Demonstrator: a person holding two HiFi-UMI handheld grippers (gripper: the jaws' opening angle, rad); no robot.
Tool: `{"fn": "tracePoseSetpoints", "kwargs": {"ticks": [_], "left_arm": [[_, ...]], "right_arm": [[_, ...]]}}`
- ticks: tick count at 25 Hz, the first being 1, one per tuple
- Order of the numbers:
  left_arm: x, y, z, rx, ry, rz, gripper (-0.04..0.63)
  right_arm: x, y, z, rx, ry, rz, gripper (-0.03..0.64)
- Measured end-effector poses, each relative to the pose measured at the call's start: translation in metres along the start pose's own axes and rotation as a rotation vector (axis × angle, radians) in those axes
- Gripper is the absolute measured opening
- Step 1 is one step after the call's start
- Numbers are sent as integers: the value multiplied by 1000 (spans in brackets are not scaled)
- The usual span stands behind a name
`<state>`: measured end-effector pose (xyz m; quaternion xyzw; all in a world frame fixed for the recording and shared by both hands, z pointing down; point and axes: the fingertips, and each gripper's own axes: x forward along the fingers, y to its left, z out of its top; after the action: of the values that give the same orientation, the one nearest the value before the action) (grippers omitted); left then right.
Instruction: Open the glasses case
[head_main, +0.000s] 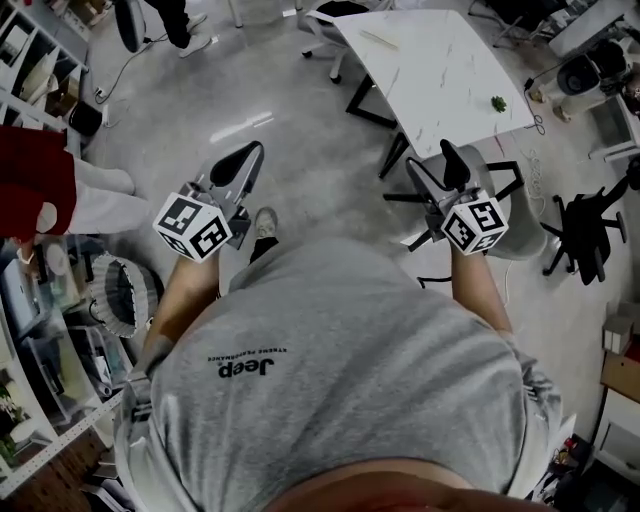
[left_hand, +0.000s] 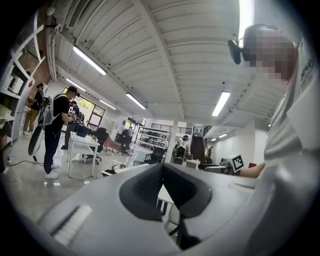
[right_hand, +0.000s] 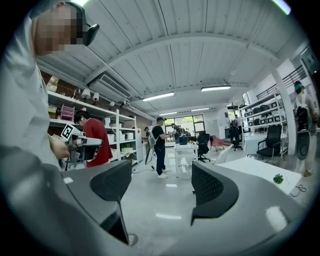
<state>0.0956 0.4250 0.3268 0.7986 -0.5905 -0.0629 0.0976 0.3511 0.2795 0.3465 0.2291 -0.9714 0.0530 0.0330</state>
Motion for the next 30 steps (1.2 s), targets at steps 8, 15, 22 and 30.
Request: {"fn": "tracePoseSetpoints", "kwargs": {"ticks": [8,15,22,30], "left_arm": [[43,150,10,-52,-21,-79,37],[74,288,57,-7,-8,-162,37],[105,380,75,-25,2,-173,37],[175,425,72,-47,42,-151,37]], "right_arm": [[128,-6,11,-35,13,-94,353],[271,5,53,-62,-20,-151,353],[369,-7,50,-48,34,-162,353],[421,-77,36,-7,62,-155,353]]}}
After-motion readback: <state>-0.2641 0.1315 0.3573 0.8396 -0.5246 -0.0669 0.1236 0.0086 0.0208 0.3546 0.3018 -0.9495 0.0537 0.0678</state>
